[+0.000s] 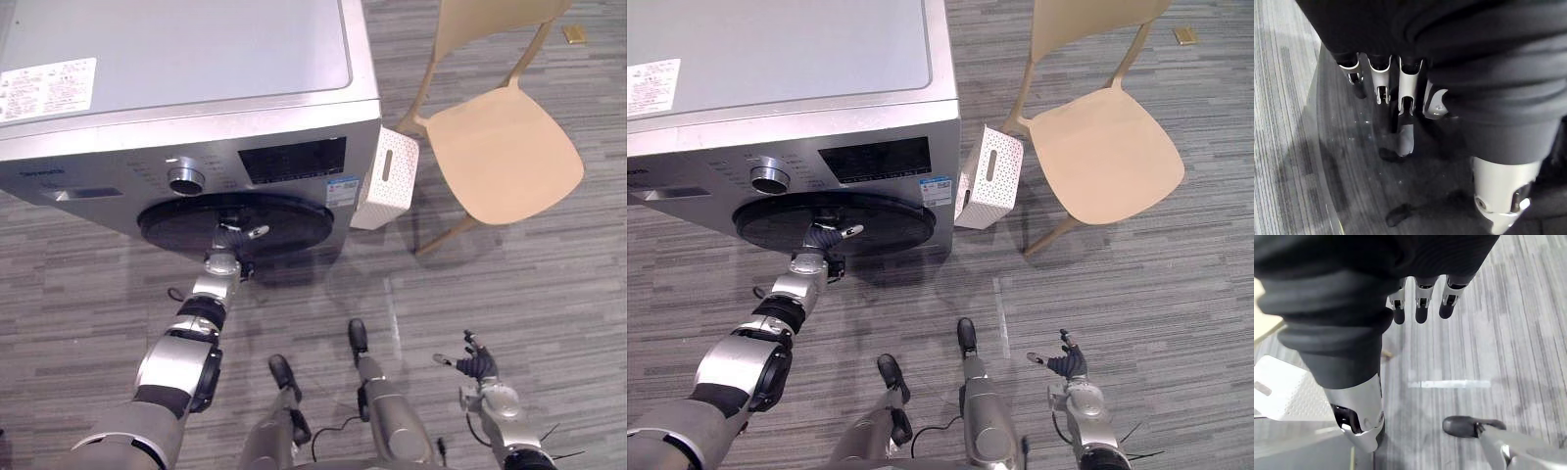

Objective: Pick up the laundry basket with both hands and put the clothes into the washing machine.

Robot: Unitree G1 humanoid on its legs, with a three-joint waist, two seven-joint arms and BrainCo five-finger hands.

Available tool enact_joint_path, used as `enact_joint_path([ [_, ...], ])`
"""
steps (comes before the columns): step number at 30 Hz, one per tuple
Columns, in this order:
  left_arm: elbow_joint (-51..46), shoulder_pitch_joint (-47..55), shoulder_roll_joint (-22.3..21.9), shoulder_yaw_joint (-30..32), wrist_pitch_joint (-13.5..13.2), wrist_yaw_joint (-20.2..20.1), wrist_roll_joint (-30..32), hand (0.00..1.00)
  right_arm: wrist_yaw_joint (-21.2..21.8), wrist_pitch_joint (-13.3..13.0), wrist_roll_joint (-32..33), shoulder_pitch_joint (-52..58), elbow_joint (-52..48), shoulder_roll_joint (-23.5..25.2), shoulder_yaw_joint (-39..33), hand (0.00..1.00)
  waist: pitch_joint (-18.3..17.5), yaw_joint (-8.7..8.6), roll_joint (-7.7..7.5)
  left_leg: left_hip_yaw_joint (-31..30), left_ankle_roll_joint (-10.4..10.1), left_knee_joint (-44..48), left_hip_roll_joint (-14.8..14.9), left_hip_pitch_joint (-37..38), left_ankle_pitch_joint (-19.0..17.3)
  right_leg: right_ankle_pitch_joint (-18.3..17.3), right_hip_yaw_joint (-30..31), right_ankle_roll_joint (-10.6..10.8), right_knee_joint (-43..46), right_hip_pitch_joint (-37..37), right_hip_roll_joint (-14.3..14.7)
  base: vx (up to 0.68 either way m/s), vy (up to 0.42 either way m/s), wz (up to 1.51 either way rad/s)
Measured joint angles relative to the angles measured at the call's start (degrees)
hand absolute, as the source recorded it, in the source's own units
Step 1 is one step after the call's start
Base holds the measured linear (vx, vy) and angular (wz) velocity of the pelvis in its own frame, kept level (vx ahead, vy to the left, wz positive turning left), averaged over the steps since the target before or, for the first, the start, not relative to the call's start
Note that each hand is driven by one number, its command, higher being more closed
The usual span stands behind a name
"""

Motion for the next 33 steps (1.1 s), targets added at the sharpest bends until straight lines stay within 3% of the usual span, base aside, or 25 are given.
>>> enact_joint_path([
  [3, -5.02, 3.71, -0.58, -0.14, -0.95, 0.12, 1.85, 0.0, -0.04, -0.42, 0.01, 0.12, -0.19, 2.69, 0.02, 0.0, 0.0, 1.0, 0.01, -0.22, -0.04, 0.11, 0.27, 0.78, 0.02, -0.12, -0.59, -0.11, 0.0, 1.14, 0.17, 0.01, 0.013, 0.08],
  [7, -19.53, 16.9, -4.56, -3.57, -5.09, 1.29, 2.64, 0.0, -0.5, -1.23, -0.1, 1.89, 0.94, 4.13, -1.14, 0.0, -0.08, 1.37, 0.16, -3.98, -0.06, 0.27, 0.04, 2.96, 0.0, -1.87, -4.55, 0.03, -0.01, 5.59, -0.46, 0.04, 0.04, 0.5],
  [9, -27.87, 26.97, -7.2, -5.31, -6.44, 1.27, 2.47, 0.0, -1.68, -1.14, -0.24, 1.92, 4.43, 4.82, -2.48, 0.0, -0.21, 3.02, 0.39, -7.09, -0.15, 0.17, -0.34, 4.25, -0.09, -3.22, -7.7, 0.39, -0.03, 8.66, -1.1, 0.06, 0.056, 0.75],
  [13, -31.68, 40.24, -9.14, -4.75, -7.91, 0.74, -2.28, 0.0, -2.81, -0.31, -2.27, 1.85, 5.71, 5.5, -2.11, 0.0, -0.9, 5.18, 1.46, -11.81, 0.27, 1.83, -1.18, 4.51, -1.39, -5.16, -12.9, 1.2, -0.03, 12.77, -2.27, 0.05, 0.065, 0.8],
  [14, -31.63, 44.18, -9.26, -4.34, -7.93, -0.13, -4.06, 0.0, -2.85, 0.31, -3.13, 1.65, 5.77, 5.33, -2.0, 0.0, -1.36, 6.05, 2.28, -11.87, 1.26, 2.89, -1.7, 3.95, -2.62, -6.13, -15.72, 1.88, 0.12, 14.77, -3.02, 0.04, 0.12, 1.25],
  [16, -30.86, 46.63, -9.65, -4.11, -8.04, -0.68, -4.7, 0.0, -2.96, 0.34, -3.48, 1.28, 5.78, 4.58, -1.97, 0.0, -2.42, 5.44, 3.9, -6.43, 2.14, 4.45, -0.65, 3.38, -4.24, -7.77, -20.54, 2.79, 1.24, 16.69, -4.33, 0.08, 0.121, 1.53],
  [19, -25.48, 47.1, -11.48, -1.17, -9.05, -2.18, -4.4, 0.0, -2.87, 0.51, -3.45, -0.4, 7.45, 2.87, -1.34, 0.0, -3.8, 6.06, 5.91, 5.26, 3.33, 7.29, 1.46, 3.15, -3.84, -11.0, -27.45, 4.8, 5.65, 18.28, -7.61, 0.14, 0.117, 1.2],
  [21, -20.88, 47.8, -10.88, 2.57, -9.15, -2.79, -2.81, 0.0, -2.78, 0.48, -3.44, -3.04, 7.49, 3.24, 0.0, 0.0, -3.89, 6.68, 5.21, 4.93, 4.77, 9.8, 1.11, 2.83, -3.69, -12.02, -29.26, 5.57, 7.02, 19.4, -9.27, 0.18, 0.137, 0.68],
  [23, -15.48, 48.45, -9.31, 5.67, -8.92, -2.77, -0.57, 0.0, -2.6, 0.43, -3.59, -4.9, 7.51, 5.63, 2.72, 0.0, -4.02, 8.12, 2.74, 2.43, 4.83, 11.91, -0.28, 2.77, -5.4, -12.68, -31.83, 6.51, 6.21, 22.35, -10.19, 0.16, 0.063, 0.56],
  [24, -14.65, 48.73, -9.03, 6.24, -8.88, -2.78, -0.12, 0.0, -2.55, 0.43, -3.63, -5.06, 7.52, 6.15, 3.26, 0.0, -4.13, 8.54, 2.28, 1.99, 4.85, 12.36, -0.28, 2.8, -5.75, -12.85, -32.37, 6.61, 6.17, 22.96, -10.36, 0.17, 0.044, 0.57],
  [26, -12.46, 51.78, -9.47, 8.21, -8.74, -2.91, 0.88, 0.0, -2.37, 0.42, -4.93, -6.55, 7.86, 8.29, 6.08, 0.0, -4.31, 10.63, 0.46, 1.11, 5.21, 17.57, -1.11, 2.88, -10.71, -16.31, -33.3, 8.27, 11.09, 24.25, -12.91, 0.16, 0.08, 0.29],
  [27, -12.32, 52.52, -9.88, 8.49, -8.62, -2.91, 0.88, 0.0, -2.28, 0.42, -5.21, -6.79, 7.96, 8.54, 6.97, 0.0, -4.31, 10.65, 0.37, 0.69, 5.29, 18.55, -1.22, 2.92, -12.31, -17.59, -33.34, 8.74, 14.13, 23.96, -14.13, 0.15, 0.103, 0.28],
  [28, -11.67, 54.24, -10.71, 8.79, -8.22, -2.93, 0.87, 0.0, -2.14, 0.47, -5.39, -7.57, 7.97, 8.52, 8.54, 0.0, -4.29, 10.67, 0.36, -0.46, 5.22, 20.38, -1.41, 2.89, -14.76, -19.35, -32.68, 8.9, 22.59, 22.38, -17.02, 0.12, 0.101, 0.58],
  [29, -11.48, 55.55, -10.67, 9.07, -7.87, -2.93, 0.87, 0.0, -1.33, 0.5, -6.09, -7.69, 7.64, 8.47, 10.38, 0.0, -4.32, 10.45, 0.29, -2.84, 5.79, 22.22, -2.37, 3.75, -16.61, -18.21, -27.92, 6.37, 38.65, 17.06, -21.22, 0.14, 0.124, 0.69],
  [30, -11.48, 55.53, -10.42, 9.06, -7.81, -2.9, 0.87, 0.0, -1.13, 0.5, -6.46, -7.68, 7.39, 8.46, 10.88, 0.0, -4.16, 10.41, -0.08, -4.21, 6.14, 22.7, -3.02, 4.42, -17.1, -16.63, -24.93, 4.13, 44.0, 14.79, -22.21, 0.23, 0.134, 0.88],
  [31, -11.48, 55.49, -10.1, 8.84, -7.81, -2.88, 0.86, 0.0, -0.96, 0.5, -6.66, -7.73, 7.22, 8.63, 11.73, 0.0, -3.84, 10.43, -0.75, -6.41, 6.78, 23.64, -3.21, 5.09, -17.85, -15.07, -19.04, 3.38, 52.09, 11.02, -22.42, 0.28, 0.057, 0.96],
  [32, -11.49, 55.46, -9.72, 8.94, -7.82, -2.76, 0.84, 0.0, -0.45, 0.5, -6.87, -7.77, 7.23, 9.43, 13.08, 0.0, -3.6, 10.54, -0.98, -9.06, 7.09, 24.71, -3.18, 5.38, -19.07, -19.18, -15.06, 4.22, 57.62, 7.96, -20.47, 0.35, 0.0, 1.3],
  [33, -11.75, 55.28, -9.72, 8.97, -7.84, -2.74, 0.83, 0.0, -0.02, 0.49, -6.9, -8.27, 7.21, 10.02, 14.72, 0.0, -3.85, 10.63, -1.79, -11.91, 7.0, 24.76, -3.12, 6.47, -19.77, -22.83, -15.15, 2.82, 58.26, 5.96, -18.84, 0.28, -0.047, 1.11],
])
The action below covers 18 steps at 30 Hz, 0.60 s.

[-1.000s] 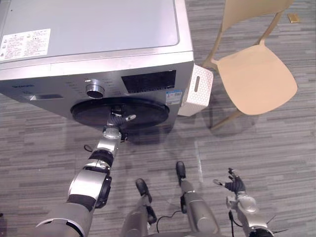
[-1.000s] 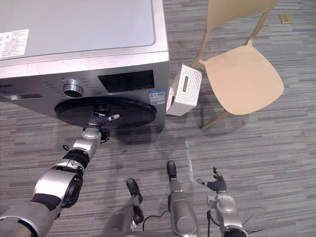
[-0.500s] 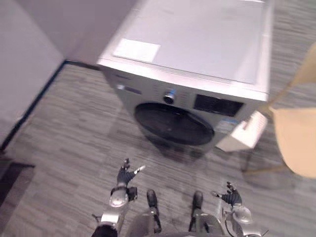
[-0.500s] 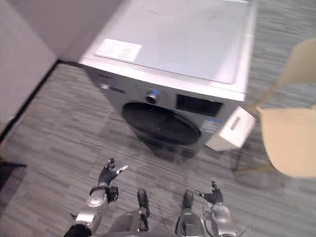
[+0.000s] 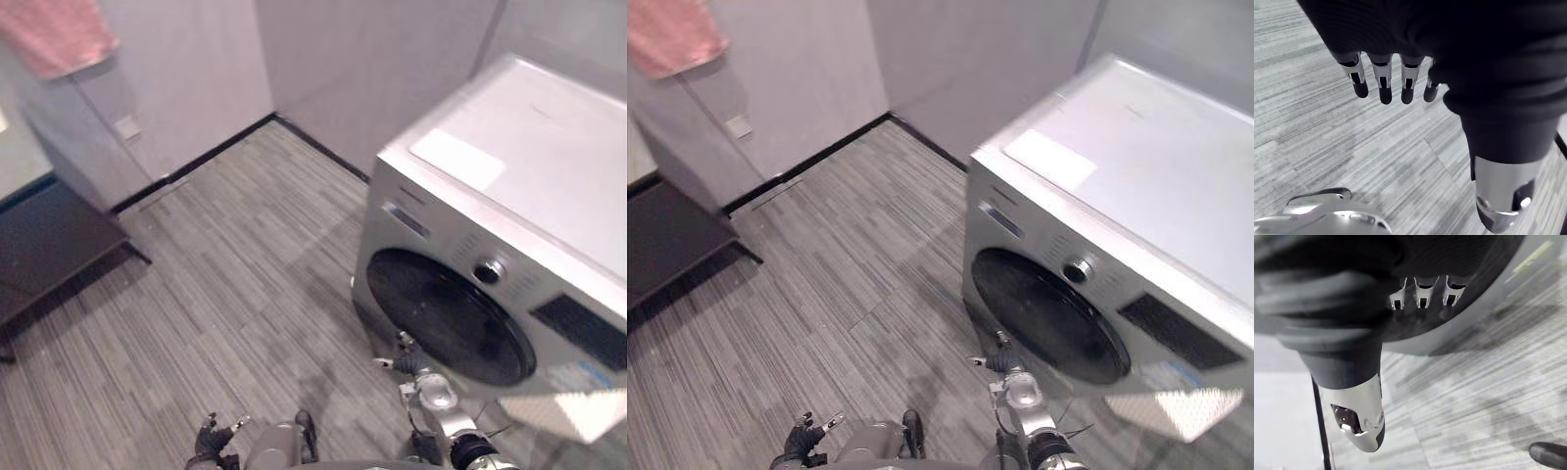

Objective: Pick up the laundry basket with both hands and put the clothes into the washing machine.

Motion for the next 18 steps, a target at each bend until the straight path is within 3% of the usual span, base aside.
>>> enact_joint_path([
  [2, -0.56, -0.4, -0.34, 0.41, -0.14, -0.03, -0.07, 0.0, 0.01, -0.28, 0.01, -0.86, -0.42, 0.19, 1.14, 0.0, -0.08, -0.05, -0.28, -3.03, -0.43, -0.43, 0.05, 1.3, -0.73, -1.41, -1.02, -1.26, -5.45, -2.16, 2.65, 0.3, -0.074, 1.06],
  [4, -0.7, -1.66, -0.75, 0.39, -0.16, 0.0, -0.07, 0.0, 0.01, -0.38, 0.02, -1.32, -0.5, -0.31, 1.23, 0.0, 0.12, -0.32, 0.05, -7.32, -1.19, -1.13, 0.22, 2.3, -1.32, -0.98, 2.09, -0.65, -16.09, -4.38, 7.29, 0.34, -0.163, 1.25],
  [5, -0.73, -3.13, -1.33, 0.21, -0.33, 0.01, -0.07, 0.0, 0.01, -0.32, 0.04, -1.25, -0.48, -1.06, 1.2, 0.0, 0.4, -0.67, 0.42, -10.76, -2.59, -1.15, 0.32, 2.62, -1.56, 0.86, 4.92, 0.82, -25.42, -5.0, 10.17, 0.34, -0.228, 1.21],
  [6, -0.75, -3.89, -1.56, -0.26, -0.5, 0.03, -0.07, 0.0, 0.01, -0.25, 0.04, -1.08, -0.45, -1.36, 1.02, 0.0, 0.59, -0.77, 0.18, -12.32, -3.39, -1.37, 0.16, 3.1, -1.8, 2.52, 6.57, 1.04, -30.34, -4.8, 11.25, 0.43, -0.333, 1.46],
  [7, -0.75, -4.6, -1.72, -0.81, -0.69, -0.02, -0.07, 0.0, 0.0, -0.21, 0.04, -0.88, -0.44, -1.51, 0.39, 0.0, 1.02, -1.22, 0.13, -14.96, -4.65, -1.46, -0.04, 3.77, -2.46, 8.03, 8.77, 1.23, -33.97, -4.67, 12.63, 0.37, -0.353, 1.5],
  [8, -0.63, -5.61, -2.82, -1.99, -0.82, 0.02, -0.02, 0.0, -0.02, -0.22, 0.1, -0.44, -0.47, -2.28, -1.22, 0.0, 0.76, -1.84, 0.97, -18.27, -6.39, -2.19, 1.34, 3.85, -2.22, 10.35, 8.34, -0.5, -32.7, -3.74, 13.61, 0.37, -0.353, 1.28],
  [10, -0.77, -6.74, -4.19, -3.18, -1.65, -0.16, 0.11, 0.0, -0.04, -0.22, 0.15, -0.64, -0.62, -2.5, -3.09, 0.0, 0.83, -1.84, 2.47, -18.08, -10.02, -3.98, 3.0, 3.05, 0.39, 7.21, 4.82, -2.24, -29.89, -4.69, 13.29, 0.35, -0.327, 1.03],
  [13, -0.62, -8.78, -5.32, -3.41, -1.65, -0.19, 1.42, 0.0, 0.09, -0.03, 0.99, 0.4, -0.64, -2.83, -6.75, 0.0, 1.07, -2.98, 2.43, -10.37, -12.51, -6.08, 6.18, 1.74, 6.3, 5.69, -2.97, -4.01, -33.11, 0.33, 12.85, 0.29, -0.277, 1.22],
  [14, -0.75, -9.05, -5.06, -4.74, -1.87, -0.31, 2.34, 0.0, -0.11, -0.09, 1.42, 2.47, -1.46, -2.06, -7.27, 0.0, 1.24, -4.17, 1.94, -2.31, -12.09, -6.02, 7.76, 1.98, 6.0, 5.66, -6.8, -4.08, -36.39, 5.43, 12.61, 0.26, -0.214, 1.65],
  [16, -0.81, -8.96, -5.01, -5.57, -2.26, -1.16, 2.49, 0.0, -0.5, -0.18, 1.88, 3.71, -2.07, -1.5, -8.4, 0.0, 1.36, -4.95, 0.64, 5.7, -12.07, -7.55, 7.86, 2.1, 5.97, 5.66, -9.09, -4.07, -38.77, 9.09, 11.91, 0.2, -0.115, 1.33],
  [17, -0.83, -8.97, -4.75, -6.66, -2.27, -1.33, 3.39, 0.0, -0.51, -0.25, 1.88, 3.71, -2.13, -1.79, -8.97, 0.0, 1.13, -4.91, 0.77, 11.24, -11.86, -11.84, 7.27, 1.74, 6.44, 5.67, -10.89, -4.06, -39.64, 10.1, 11.5, 0.16, -0.036, 0.91],
  [18, -0.81, -8.95, -4.66, -6.85, -2.26, -1.35, 3.83, 0.0, -0.51, -0.29, 1.88, 3.46, -2.16, -1.81, -9.28, 0.0, 1.13, -4.86, 0.77, 12.44, -11.01, -13.7, 7.05, 1.57, 7.37, 5.67, -11.17, -4.06, -39.9, 10.17, 11.49, 0.11, 0.015, 0.54],
])
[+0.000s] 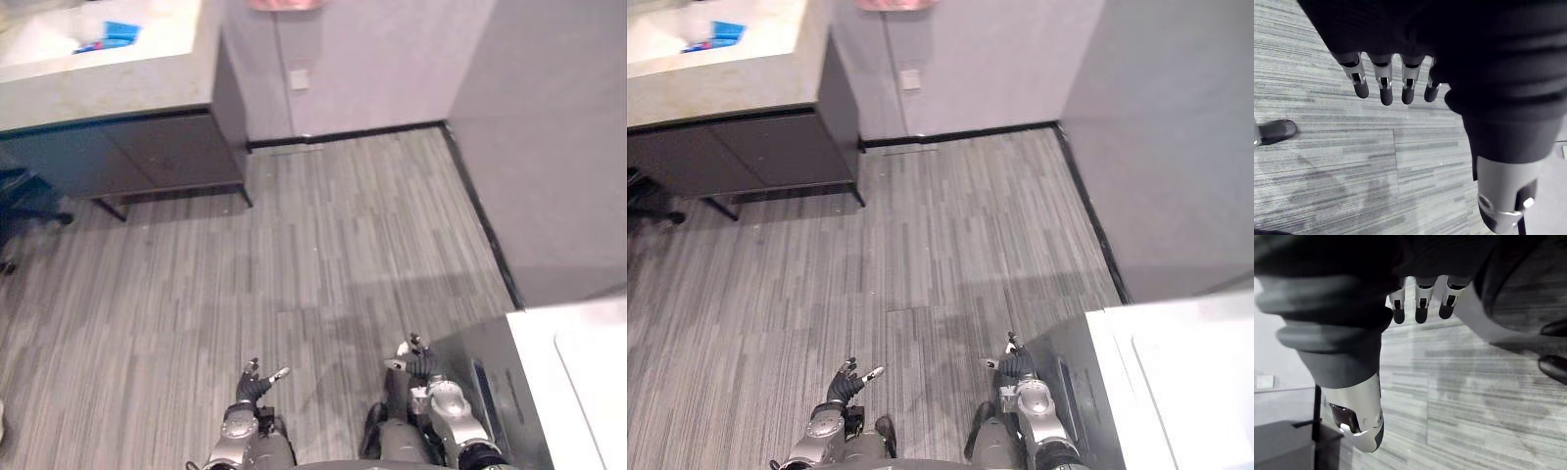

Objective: Pick up the laundry basket with both hands and put the clothes into the washing machine.

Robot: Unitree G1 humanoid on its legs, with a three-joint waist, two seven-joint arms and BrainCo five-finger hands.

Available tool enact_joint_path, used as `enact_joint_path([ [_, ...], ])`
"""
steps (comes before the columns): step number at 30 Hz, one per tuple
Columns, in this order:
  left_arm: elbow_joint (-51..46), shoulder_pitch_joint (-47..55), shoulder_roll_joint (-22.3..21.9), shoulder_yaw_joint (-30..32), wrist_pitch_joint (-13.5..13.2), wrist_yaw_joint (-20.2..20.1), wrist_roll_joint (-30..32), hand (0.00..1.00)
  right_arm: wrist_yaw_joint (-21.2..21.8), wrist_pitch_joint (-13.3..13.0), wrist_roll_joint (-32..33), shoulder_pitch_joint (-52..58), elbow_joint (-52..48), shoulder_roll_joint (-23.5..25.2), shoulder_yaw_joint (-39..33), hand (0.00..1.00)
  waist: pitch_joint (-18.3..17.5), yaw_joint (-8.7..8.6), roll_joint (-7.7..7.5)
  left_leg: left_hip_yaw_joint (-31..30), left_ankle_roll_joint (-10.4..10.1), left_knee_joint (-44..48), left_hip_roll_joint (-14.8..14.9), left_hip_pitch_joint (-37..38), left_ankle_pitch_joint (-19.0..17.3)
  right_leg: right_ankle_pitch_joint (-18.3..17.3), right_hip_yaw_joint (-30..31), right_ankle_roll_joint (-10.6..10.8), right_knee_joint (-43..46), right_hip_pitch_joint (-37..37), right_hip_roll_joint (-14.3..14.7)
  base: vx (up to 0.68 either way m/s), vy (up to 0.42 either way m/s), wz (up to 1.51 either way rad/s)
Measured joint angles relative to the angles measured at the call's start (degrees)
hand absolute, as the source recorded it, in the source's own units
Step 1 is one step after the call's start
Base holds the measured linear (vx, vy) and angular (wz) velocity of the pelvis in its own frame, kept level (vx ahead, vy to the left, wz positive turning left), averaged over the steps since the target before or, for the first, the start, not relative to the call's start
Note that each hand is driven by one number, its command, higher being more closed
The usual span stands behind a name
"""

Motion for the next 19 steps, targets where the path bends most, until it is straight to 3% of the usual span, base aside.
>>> enact_joint_path([
  [1, 0.08, 0.07, 0.17, -0.04, 0.01, -0.01, 0.69, 0.0, -0.01, 0.0, 0.0, -0.54, -0.01, -0.01, -0.37, 0.0, -0.16, 0.07, 0.3, 1.37, 1.59, -2.63, -0.43, -0.18, 4.11, 0.01, -0.33, 0.04, -0.2, -0.07, 0.09, 0.08, 0.06, 0.17],
  [2, 0.16, 0.19, 0.28, -0.05, 0.04, -0.03, 0.88, 0.0, -0.04, 0.0, -0.07, -0.55, -0.23, -0.16, -0.39, 0.0, -0.32, 0.1, 0.7, 2.07, 3.15, -3.71, -0.19, -0.37, 10.77, -0.08, -0.53, 0.38, -0.45, 0.04, 0.68, 0.09, 0.111, 0.12],
  [3, 0.56, 0.72, 1.13, -0.04, 0.16, -0.08, 1.03, 0.0, -0.22, -0.02, -0.1, -0.09, -0.29, -0.16, -0.34, 0.0, -0.75, 0.03, 0.48, 2.39, 4.04, -4.68, -0.39, 0.17, 11.26, 0.19, -0.51, 1.64, -2.25, 1.28, 1.25, 0.1, 0.159, 0.11],
  [6, 0.8, 0.89, 3.26, 0.38, 0.4, -0.11, 1.57, 0.0, -0.71, 0.02, -0.21, 1.85, -0.19, 2.23, -0.56, 0.0, -1.53, 0.15, -0.93, 2.43, 4.05, -5.83, -2.57, 1.86, 11.29, 1.52, -0.61, 3.56, -5.87, 4.23, 0.13, 0.07, 0.146, 0.13],
  [8, 0.78, 1.73, 3.8, 0.62, 0.4, -0.06, 2.17, 0.0, -0.71, 0.02, -0.75, 2.2, 0.24, 3.01, -0.38, 0.0, -1.72, 0.12, -0.77, 2.53, 4.05, -5.84, -3.37, 3.1, 11.29, 1.79, -0.13, 4.02, -7.01, 5.77, -0.12, 0.03, 0.071, -0.03],
  [13, 1.57, 3.67, 4.27, 2.79, 0.63, -0.01, 2.66, 0.0, -0.73, 0.03, -2.03, 2.3, 1.2, 2.72, -0.24, 0.0, -2.59, 0.09, 0.57, 2.48, 4.2, -9.09, -2.91, 5.15, 11.92, 1.83, 0.08, 4.07, -7.14, 6.27, 0.98, -0.05, 0.021, -0.05],
  [19, 2.87, 5.29, 3.39, 2.83, 0.94, -0.04, 2.95, 0.0, -0.76, 0.21, -3.1, 2.39, 4.42, 2.73, -0.25, 0.0, -2.71, 0.02, 0.46, 0.88, 3.98, -11.27, -2.63, 6.18, 13.23, 1.98, -0.72, 3.82, -7.17, 6.99, 2.0, -0.08, -0.002, 0.08],
])
